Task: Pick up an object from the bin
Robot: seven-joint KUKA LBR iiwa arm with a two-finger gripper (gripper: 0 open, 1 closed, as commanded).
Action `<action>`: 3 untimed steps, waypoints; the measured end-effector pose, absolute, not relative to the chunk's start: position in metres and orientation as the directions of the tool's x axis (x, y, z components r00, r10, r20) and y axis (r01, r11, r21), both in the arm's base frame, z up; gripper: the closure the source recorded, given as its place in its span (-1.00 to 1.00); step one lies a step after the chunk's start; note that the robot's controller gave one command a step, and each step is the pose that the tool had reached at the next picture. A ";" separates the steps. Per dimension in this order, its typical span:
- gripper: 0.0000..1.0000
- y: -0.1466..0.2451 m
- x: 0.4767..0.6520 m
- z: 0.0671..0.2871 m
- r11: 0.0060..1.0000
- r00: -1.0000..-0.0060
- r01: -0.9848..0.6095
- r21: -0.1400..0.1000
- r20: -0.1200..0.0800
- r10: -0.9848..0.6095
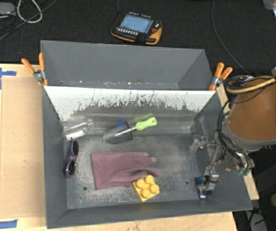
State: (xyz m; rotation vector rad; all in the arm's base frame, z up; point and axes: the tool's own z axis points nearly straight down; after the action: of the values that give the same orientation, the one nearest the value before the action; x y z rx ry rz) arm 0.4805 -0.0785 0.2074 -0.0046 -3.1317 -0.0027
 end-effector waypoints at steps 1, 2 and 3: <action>-1.00 -0.078 0.482 0.211 1.000 -1.000 -0.002 0.000 0.002 -0.002; -1.00 -0.002 0.487 0.079 1.000 -1.000 0.014 0.002 0.002 0.014; -1.00 0.089 0.477 0.120 0.981 -0.981 -0.192 -0.003 -0.007 -0.192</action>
Offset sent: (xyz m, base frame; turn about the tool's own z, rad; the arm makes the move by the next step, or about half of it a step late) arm 0.0060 0.0809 -0.1374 0.0099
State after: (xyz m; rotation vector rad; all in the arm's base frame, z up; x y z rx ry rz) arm 0.4766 0.0892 0.1198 0.3043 -3.1338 0.0029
